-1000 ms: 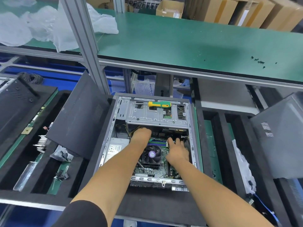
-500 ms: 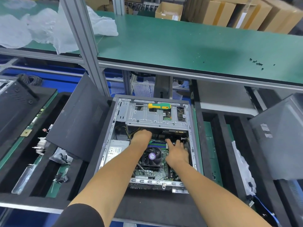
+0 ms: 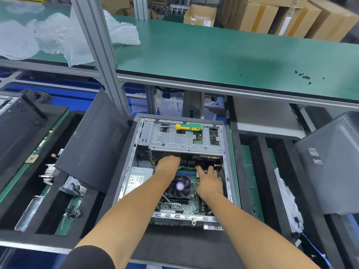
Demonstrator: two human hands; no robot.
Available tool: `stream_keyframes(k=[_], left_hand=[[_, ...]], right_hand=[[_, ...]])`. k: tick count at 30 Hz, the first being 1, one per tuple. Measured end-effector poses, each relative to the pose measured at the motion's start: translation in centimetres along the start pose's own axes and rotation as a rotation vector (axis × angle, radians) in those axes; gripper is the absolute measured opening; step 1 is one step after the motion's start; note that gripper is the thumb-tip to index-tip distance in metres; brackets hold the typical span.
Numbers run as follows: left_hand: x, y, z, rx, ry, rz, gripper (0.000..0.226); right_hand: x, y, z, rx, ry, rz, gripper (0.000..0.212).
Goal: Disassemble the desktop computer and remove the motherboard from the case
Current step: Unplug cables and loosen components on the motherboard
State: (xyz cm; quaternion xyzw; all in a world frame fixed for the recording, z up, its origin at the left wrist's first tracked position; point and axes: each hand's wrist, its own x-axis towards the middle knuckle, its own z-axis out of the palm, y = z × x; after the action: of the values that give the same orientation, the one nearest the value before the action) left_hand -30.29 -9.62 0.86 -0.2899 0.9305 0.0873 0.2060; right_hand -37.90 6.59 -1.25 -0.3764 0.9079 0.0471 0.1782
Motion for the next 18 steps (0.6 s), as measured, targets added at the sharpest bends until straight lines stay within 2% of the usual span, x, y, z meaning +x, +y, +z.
stream_keyframes(k=[6, 9, 13, 18], left_hand=[[-1.0, -0.1, -0.1, -0.166, 0.068, -0.010, 0.035], [-1.4, -0.5, -0.4, -0.331, 0.074, -0.028, 0.034], [-2.1, -1.1, -0.8, -0.359, 0.134, 0.061, 0.025], [-2.7, -1.4, -1.9, -0.408, 0.130, 0.136, 0.014]], right_hand=[[0.0, -0.4, -0.3, -0.028, 0.130, -0.093, 0.059], [0.1, -0.6, -0.8, 0.036, 0.224, -0.119, 0.037], [-0.3, -0.9, -1.5, 0.193, 0.283, -0.131, 0.004], [-1.0, -1.0, -2.1, 0.389, 0.250, -0.096, 0.010]])
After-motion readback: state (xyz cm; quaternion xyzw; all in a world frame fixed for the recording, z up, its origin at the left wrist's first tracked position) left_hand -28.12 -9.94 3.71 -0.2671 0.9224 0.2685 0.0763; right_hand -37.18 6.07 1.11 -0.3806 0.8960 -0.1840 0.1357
